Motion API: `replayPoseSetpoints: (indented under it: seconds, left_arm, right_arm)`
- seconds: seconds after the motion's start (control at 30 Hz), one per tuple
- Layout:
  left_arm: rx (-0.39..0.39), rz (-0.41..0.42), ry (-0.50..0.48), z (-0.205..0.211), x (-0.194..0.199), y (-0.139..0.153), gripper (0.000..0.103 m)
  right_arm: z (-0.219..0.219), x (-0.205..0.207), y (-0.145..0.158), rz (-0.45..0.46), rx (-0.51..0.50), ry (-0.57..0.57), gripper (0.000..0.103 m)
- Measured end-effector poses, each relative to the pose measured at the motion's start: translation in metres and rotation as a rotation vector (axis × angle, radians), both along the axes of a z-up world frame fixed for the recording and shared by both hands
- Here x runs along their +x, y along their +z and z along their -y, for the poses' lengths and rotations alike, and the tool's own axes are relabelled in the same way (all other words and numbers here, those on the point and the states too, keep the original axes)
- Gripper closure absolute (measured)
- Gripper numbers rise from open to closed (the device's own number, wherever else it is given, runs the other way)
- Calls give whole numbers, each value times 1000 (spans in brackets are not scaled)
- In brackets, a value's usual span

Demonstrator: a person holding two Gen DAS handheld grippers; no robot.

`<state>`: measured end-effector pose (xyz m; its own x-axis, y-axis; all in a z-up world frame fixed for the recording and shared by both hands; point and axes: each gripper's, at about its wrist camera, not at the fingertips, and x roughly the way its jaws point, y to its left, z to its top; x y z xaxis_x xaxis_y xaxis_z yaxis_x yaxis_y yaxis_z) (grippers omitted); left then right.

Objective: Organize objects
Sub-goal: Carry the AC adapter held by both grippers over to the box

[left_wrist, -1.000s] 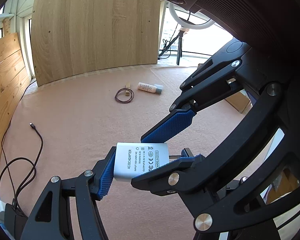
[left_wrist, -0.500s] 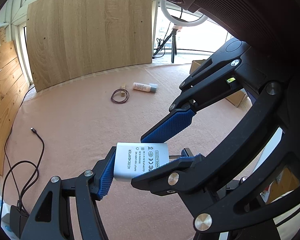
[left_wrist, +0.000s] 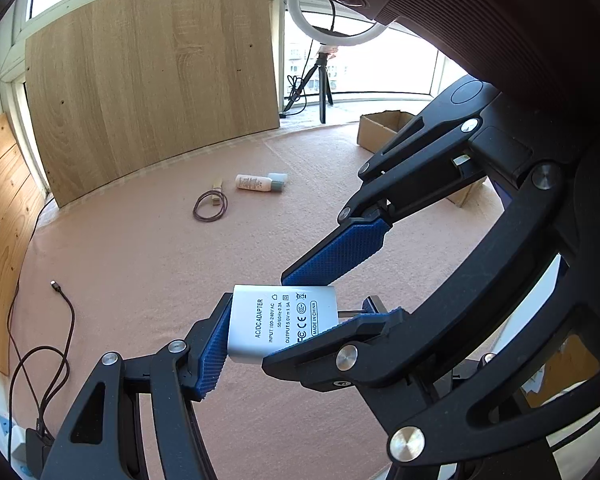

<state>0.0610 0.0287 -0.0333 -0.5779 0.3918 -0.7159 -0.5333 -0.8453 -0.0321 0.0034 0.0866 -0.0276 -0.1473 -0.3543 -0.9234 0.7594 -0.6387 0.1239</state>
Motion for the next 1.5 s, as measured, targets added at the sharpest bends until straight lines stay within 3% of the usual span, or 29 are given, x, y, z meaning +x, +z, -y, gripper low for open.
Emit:
replayPoseSetpoints:
  seconds: [0.3, 0.93, 1.5]
  left_arm:
    - [-13, -38, -54, -27, 4, 16, 36]
    - [11, -46, -126, -33, 25, 22, 36]
    - [-16, -69, -136, -56, 4, 30, 36]
  right_arm:
    - [-28, 11, 20, -36, -11, -48, 69]
    - [-40, 30, 23, -44, 11, -119, 69]
    - [-63, 16, 33, -69, -10, -123, 69]
